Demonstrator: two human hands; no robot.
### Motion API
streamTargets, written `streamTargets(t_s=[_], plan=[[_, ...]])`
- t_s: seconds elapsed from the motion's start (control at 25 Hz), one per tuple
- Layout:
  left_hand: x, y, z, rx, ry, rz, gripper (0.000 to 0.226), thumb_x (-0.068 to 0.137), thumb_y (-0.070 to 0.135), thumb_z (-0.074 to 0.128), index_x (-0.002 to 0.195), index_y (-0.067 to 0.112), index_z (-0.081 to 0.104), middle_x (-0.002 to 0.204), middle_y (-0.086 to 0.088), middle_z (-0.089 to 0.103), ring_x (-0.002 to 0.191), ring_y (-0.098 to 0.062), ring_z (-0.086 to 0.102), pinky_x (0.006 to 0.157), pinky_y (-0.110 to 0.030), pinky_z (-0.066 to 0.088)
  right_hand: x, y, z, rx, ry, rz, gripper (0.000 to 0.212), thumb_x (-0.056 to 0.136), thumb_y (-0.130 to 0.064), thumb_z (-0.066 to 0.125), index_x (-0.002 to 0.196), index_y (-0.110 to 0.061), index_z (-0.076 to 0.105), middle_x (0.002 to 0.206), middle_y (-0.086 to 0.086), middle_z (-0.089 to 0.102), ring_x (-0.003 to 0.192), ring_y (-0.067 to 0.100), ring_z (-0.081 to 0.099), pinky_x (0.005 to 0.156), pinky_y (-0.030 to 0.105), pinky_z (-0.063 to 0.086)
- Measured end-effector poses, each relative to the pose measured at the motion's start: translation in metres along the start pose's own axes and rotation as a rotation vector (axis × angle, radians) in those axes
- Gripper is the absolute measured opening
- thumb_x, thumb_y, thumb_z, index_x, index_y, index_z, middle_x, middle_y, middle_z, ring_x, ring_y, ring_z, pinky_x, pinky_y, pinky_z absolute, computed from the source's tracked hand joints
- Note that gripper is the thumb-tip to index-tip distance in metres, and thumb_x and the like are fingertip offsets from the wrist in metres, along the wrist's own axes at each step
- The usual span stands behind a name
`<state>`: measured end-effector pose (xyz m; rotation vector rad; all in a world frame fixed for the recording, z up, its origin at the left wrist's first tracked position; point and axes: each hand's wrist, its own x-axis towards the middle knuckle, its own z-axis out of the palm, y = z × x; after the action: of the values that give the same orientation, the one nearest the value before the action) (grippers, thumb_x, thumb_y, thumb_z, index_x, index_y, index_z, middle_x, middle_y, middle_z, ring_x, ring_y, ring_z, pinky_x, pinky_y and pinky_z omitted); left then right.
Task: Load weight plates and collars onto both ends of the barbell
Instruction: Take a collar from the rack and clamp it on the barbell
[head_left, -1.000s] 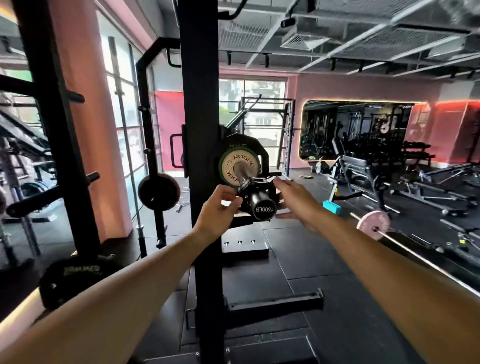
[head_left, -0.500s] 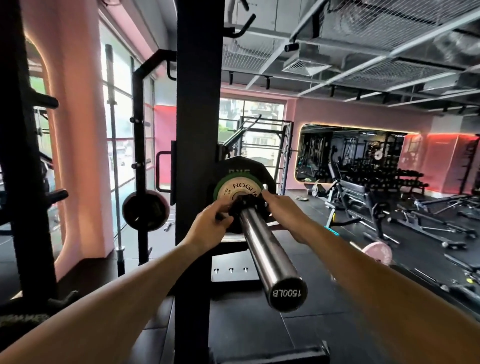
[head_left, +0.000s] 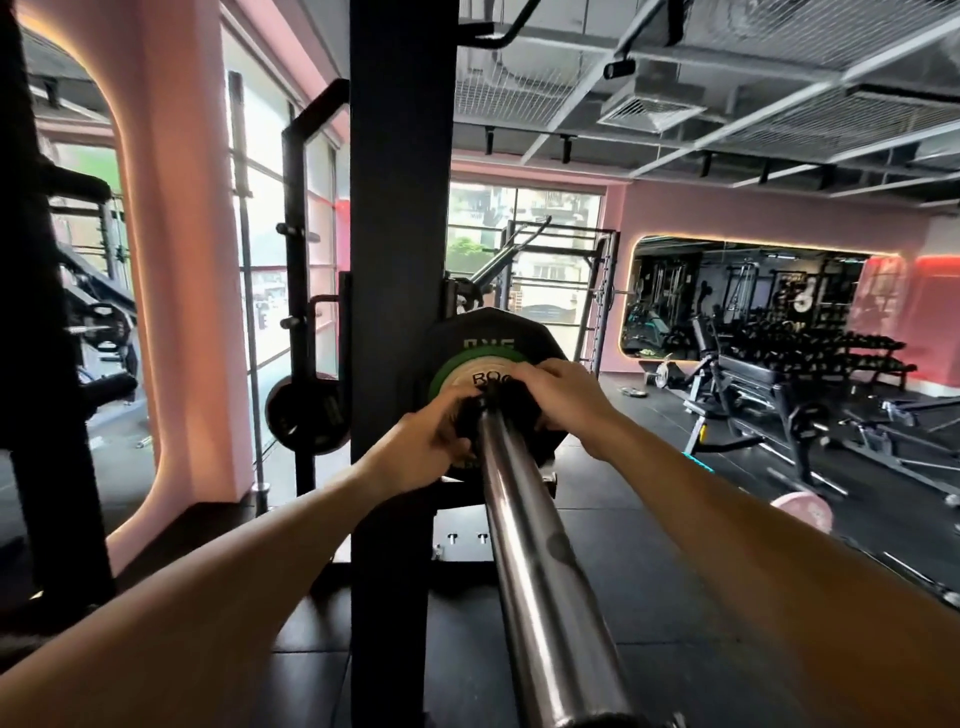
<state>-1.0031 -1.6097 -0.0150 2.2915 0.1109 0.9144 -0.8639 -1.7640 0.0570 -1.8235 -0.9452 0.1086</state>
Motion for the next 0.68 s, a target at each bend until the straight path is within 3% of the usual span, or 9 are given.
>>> streamTargets(t_s=[0.2, 0.28, 0.4, 0.56, 0.68], plan=[[-0.001, 0.008, 0.002, 0.023, -0.036, -0.030, 0.059, 0.084, -0.010, 0.064, 0.132, 0.021, 0.046, 0.089, -0.023, 0.065, 0.074, -0.021, 0.059, 0.074, -0.037, 0.048, 0.005, 0.005, -0.010, 0.150, -0.049, 0.094, 0.030, 0.087, -0.044, 0.058, 0.083, -0.016, 0.066, 0.082, 0.006, 0.070, 0.073, 0.027, 0.069, 0.076, 0.042, 0.057], [-0.003, 0.011, 0.002, 0.048, -0.025, -0.031, 0.054, 0.083, -0.012, 0.061, 0.131, 0.007, 0.044, 0.086, -0.014, 0.063, 0.069, -0.015, 0.057, 0.069, -0.028, 0.046, 0.002, 0.010, -0.011, 0.225, -0.160, 0.225, 0.037, 0.084, -0.052, 0.056, 0.089, -0.017, 0.067, 0.078, 0.005, 0.074, 0.069, 0.026, 0.071, 0.072, 0.037, 0.056], [-0.003, 0.015, 0.006, -0.004, -0.025, 0.002, 0.049, 0.081, -0.028, 0.054, 0.123, -0.007, 0.041, 0.084, 0.001, 0.055, 0.061, 0.006, 0.053, 0.061, -0.009, 0.040, -0.002, 0.016, -0.006, 0.365, -0.343, 0.406, 0.055, 0.080, -0.064, 0.050, 0.089, -0.012, 0.066, 0.065, 0.011, 0.075, 0.066, 0.031, 0.074, 0.067, 0.038, 0.060], [-0.002, 0.017, 0.010, -0.047, -0.025, -0.001, 0.048, 0.081, -0.031, 0.056, 0.119, -0.008, 0.038, 0.084, 0.001, 0.056, 0.062, 0.010, 0.056, 0.060, -0.008, 0.042, -0.003, 0.023, 0.004, 0.646, -0.328, 0.461, 0.049, 0.082, -0.057, 0.053, 0.095, -0.012, 0.067, 0.054, 0.010, 0.071, 0.071, 0.032, 0.068, 0.063, 0.039, 0.060], [0.000, 0.012, 0.010, -0.017, -0.006, -0.038, 0.050, 0.081, -0.027, 0.062, 0.120, -0.005, 0.040, 0.084, 0.001, 0.059, 0.062, 0.005, 0.057, 0.060, -0.013, 0.043, -0.003, 0.023, 0.009, 0.708, -0.263, 0.485, 0.039, 0.089, -0.047, 0.049, 0.092, -0.012, 0.066, 0.062, 0.014, 0.072, 0.073, 0.032, 0.065, 0.064, 0.039, 0.056]])
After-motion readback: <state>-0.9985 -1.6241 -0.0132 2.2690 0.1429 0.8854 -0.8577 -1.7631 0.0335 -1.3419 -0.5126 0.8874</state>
